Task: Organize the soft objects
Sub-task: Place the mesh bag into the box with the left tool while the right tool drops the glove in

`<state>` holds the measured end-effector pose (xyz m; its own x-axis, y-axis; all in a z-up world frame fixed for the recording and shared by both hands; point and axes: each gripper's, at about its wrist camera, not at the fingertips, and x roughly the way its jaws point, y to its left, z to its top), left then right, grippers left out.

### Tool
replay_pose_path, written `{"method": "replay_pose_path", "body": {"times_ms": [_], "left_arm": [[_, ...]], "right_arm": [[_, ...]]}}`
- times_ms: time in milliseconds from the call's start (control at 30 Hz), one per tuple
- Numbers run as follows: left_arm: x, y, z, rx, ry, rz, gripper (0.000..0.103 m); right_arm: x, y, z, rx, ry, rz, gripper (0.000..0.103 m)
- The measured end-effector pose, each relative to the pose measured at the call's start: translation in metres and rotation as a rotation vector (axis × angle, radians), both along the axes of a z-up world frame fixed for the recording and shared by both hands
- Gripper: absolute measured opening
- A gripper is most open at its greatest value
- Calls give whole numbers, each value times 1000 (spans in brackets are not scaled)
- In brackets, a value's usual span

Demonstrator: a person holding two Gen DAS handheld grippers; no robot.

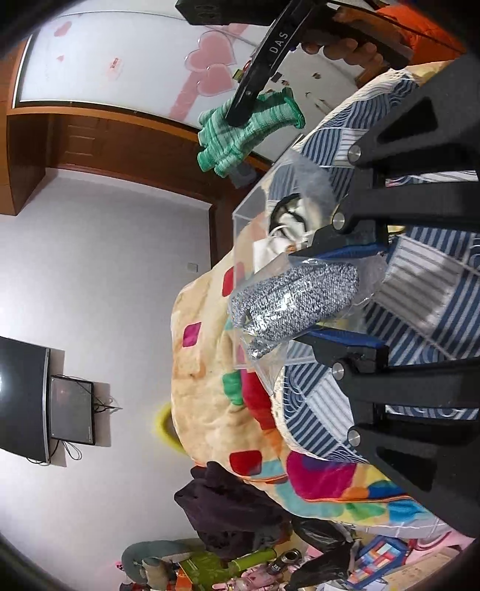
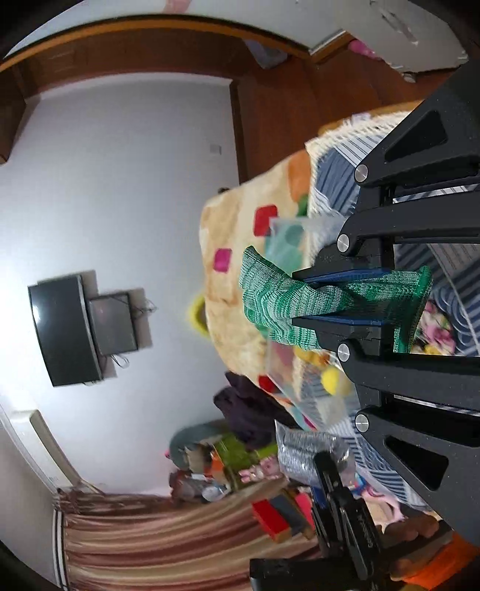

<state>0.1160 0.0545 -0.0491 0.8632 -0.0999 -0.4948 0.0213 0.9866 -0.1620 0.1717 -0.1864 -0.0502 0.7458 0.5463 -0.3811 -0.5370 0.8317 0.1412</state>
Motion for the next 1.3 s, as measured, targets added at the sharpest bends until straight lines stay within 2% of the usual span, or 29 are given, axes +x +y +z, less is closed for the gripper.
{"method": "replay_pose_path", "body": {"times_ms": [333, 700, 967, 1233, 1300], "left_arm": [[48, 0, -9, 42, 42, 5, 32], [87, -1, -36, 6, 134, -20, 32], [95, -6, -50, 15, 178, -25, 32], [91, -9, -49, 42, 177, -7, 33], [88, -9, -49, 55, 175, -1, 39]], "right_arm": [[30, 14, -5, -31, 5, -66, 14], [64, 34, -35, -102, 136, -26, 14], [72, 38, -49, -159, 211, -1, 14], [70, 41, -51, -224, 206, 7, 17], [68, 38, -50, -228, 199, 2, 18]]}}
